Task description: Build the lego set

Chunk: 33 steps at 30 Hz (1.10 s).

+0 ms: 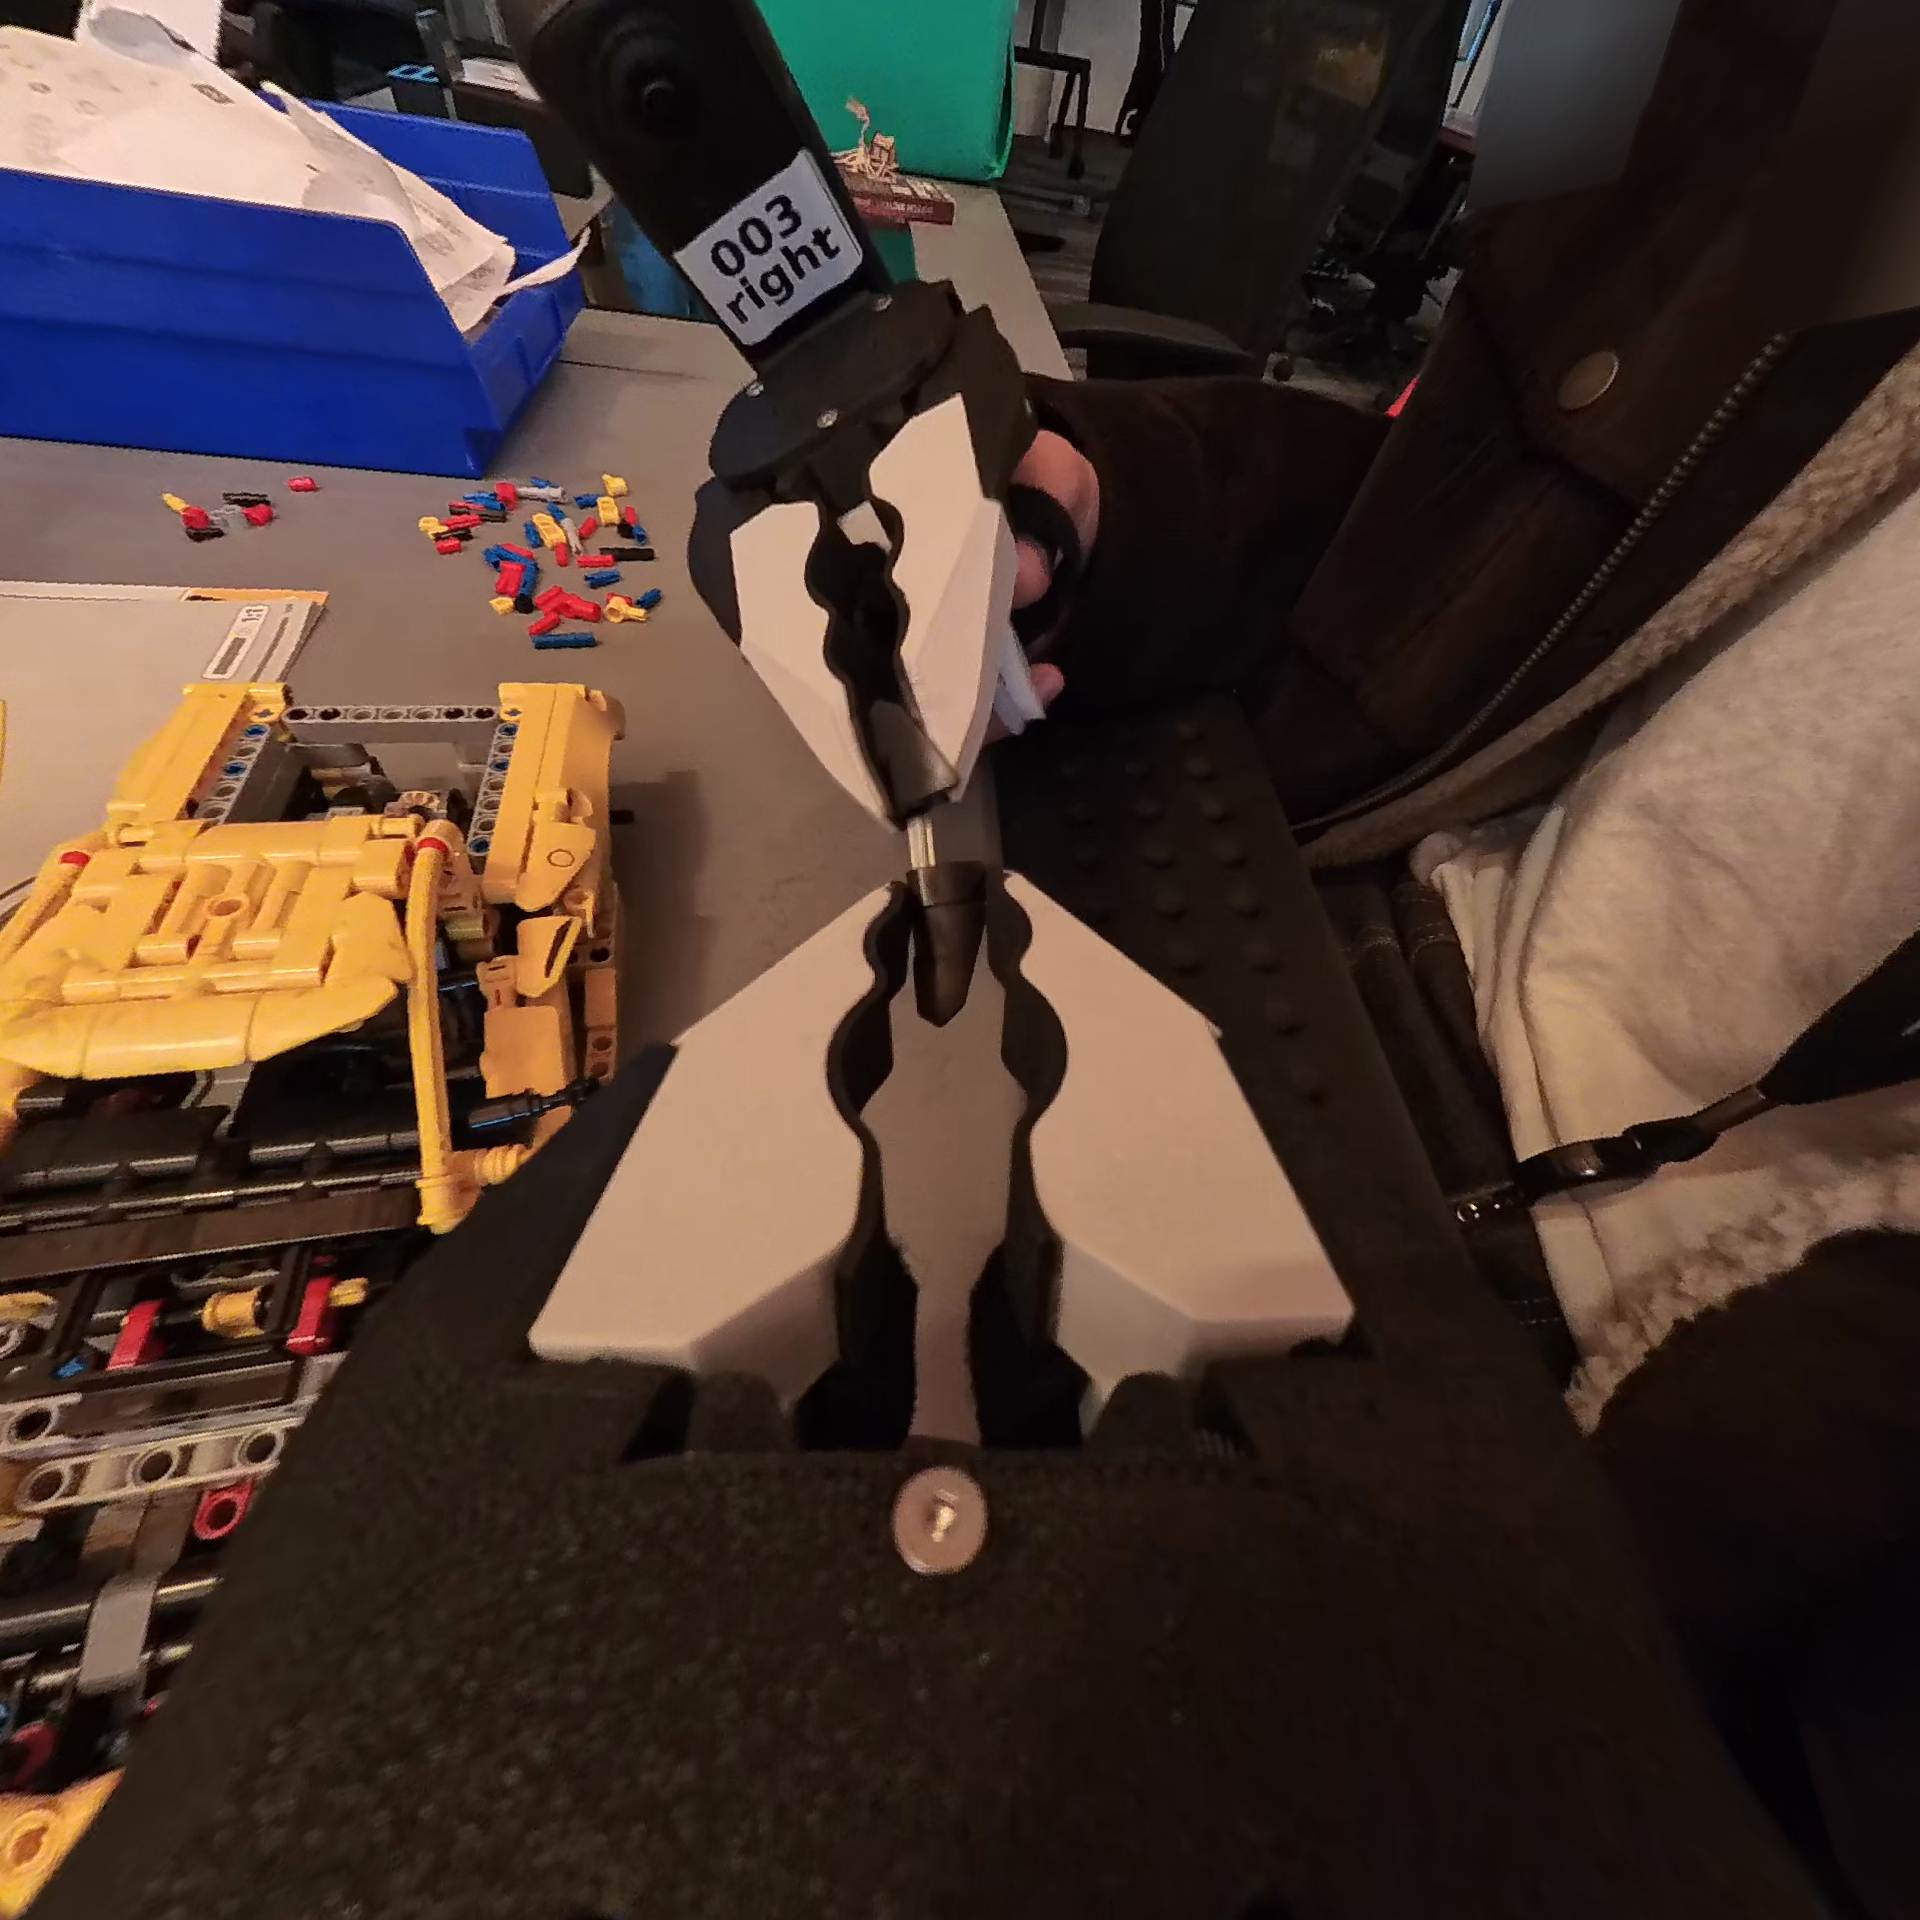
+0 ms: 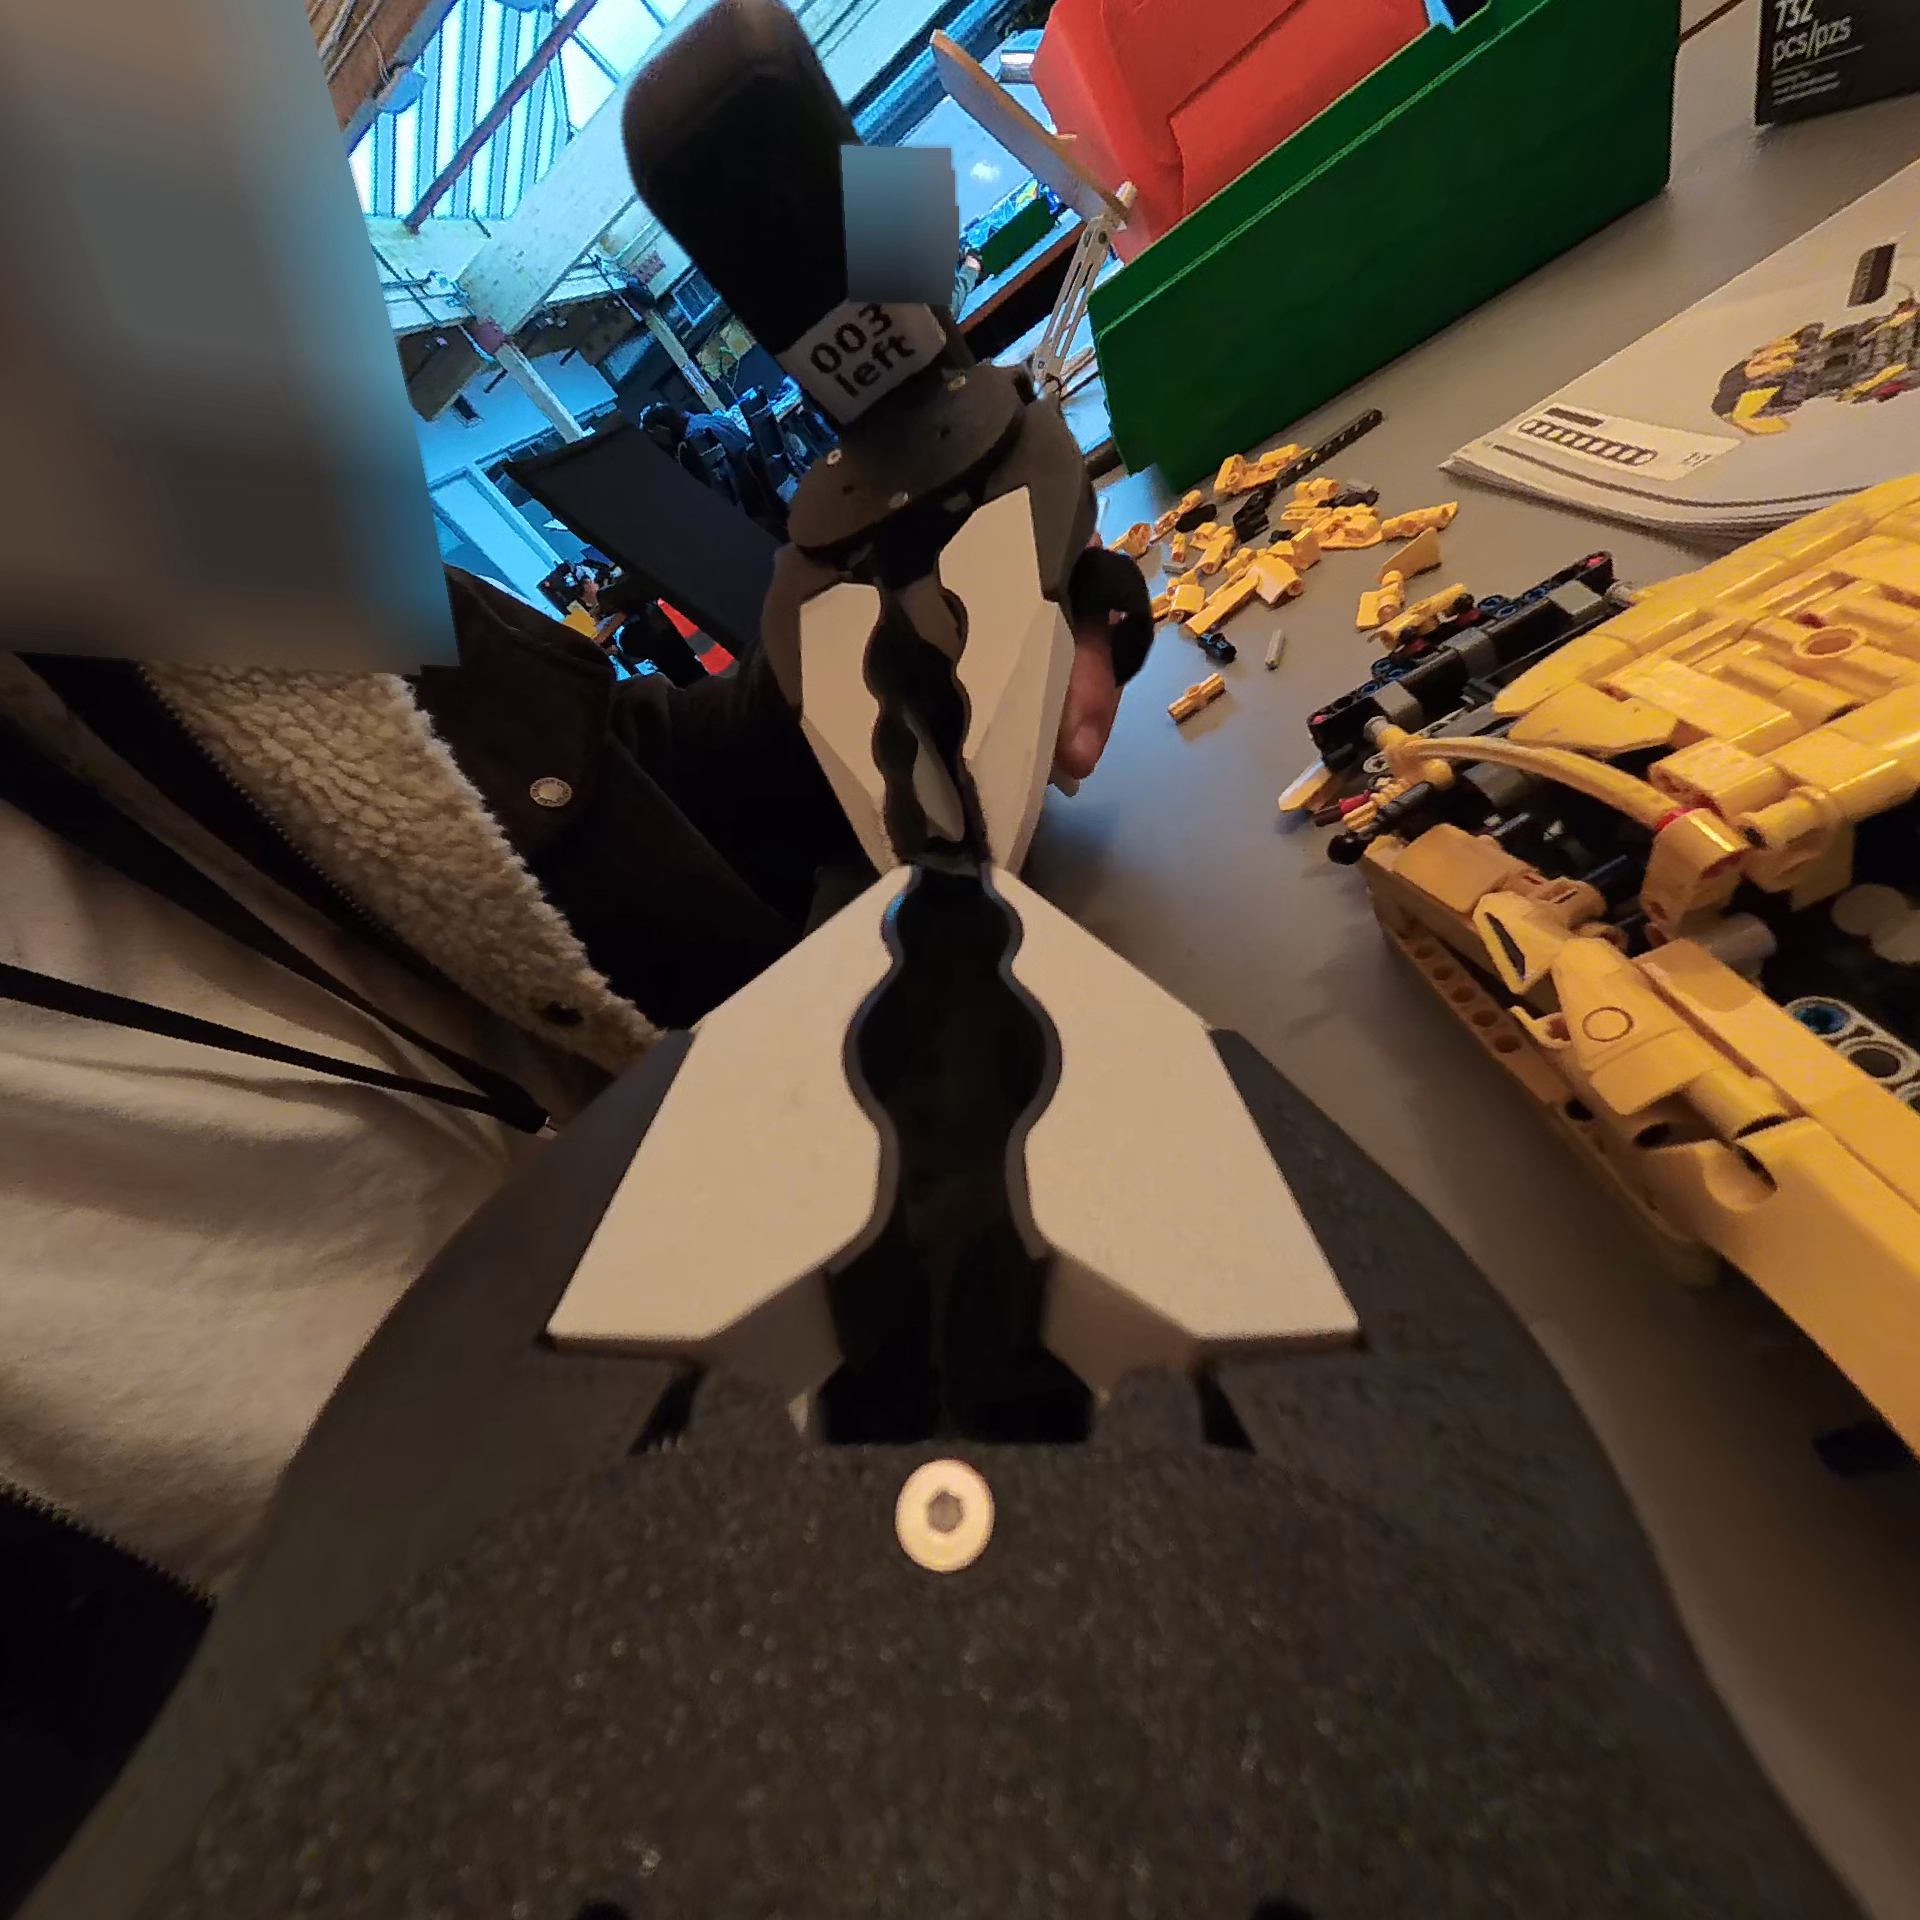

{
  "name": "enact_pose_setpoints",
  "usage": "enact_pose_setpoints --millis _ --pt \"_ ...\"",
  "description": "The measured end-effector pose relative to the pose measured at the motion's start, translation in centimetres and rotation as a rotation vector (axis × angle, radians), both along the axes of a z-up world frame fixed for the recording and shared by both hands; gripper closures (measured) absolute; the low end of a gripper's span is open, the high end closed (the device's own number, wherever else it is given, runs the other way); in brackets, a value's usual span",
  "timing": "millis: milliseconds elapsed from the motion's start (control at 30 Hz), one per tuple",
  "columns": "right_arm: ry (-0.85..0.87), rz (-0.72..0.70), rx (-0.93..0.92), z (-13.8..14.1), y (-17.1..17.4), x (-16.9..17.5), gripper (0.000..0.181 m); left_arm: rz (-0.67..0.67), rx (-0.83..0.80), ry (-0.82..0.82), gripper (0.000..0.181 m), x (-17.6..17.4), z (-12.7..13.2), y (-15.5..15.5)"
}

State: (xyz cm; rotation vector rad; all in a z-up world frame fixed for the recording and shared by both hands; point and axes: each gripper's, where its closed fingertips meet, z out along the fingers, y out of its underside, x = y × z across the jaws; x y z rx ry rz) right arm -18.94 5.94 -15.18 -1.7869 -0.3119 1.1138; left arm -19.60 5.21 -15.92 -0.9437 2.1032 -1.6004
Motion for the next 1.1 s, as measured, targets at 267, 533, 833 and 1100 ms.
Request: enact_pose_setpoints --millis 267,533,833,1100 --pt "-0.083 -0.009 0.072 -0.1 0.0 -0.2 0.174 0.005 0.001 0.001 0.167 0.0 0.0 0.0" --pt "-0.086 -0.023 0.061 -0.3 0.1 0.2 0.174 0.003 -0.009 -0.005 0.167 -0.1 0.3 0.1" --pt "-0.067 -0.007 0.046 -0.3 0.0 0.0 0.174 0.001 0.011 0.004 0.167 -0.1 -0.1 0.0" --pt "-0.086 -0.009 0.051 -0.4 0.0 0.0 0.174 0.001 0.008 0.007 0.167 -0.1 -0.1 0.1"
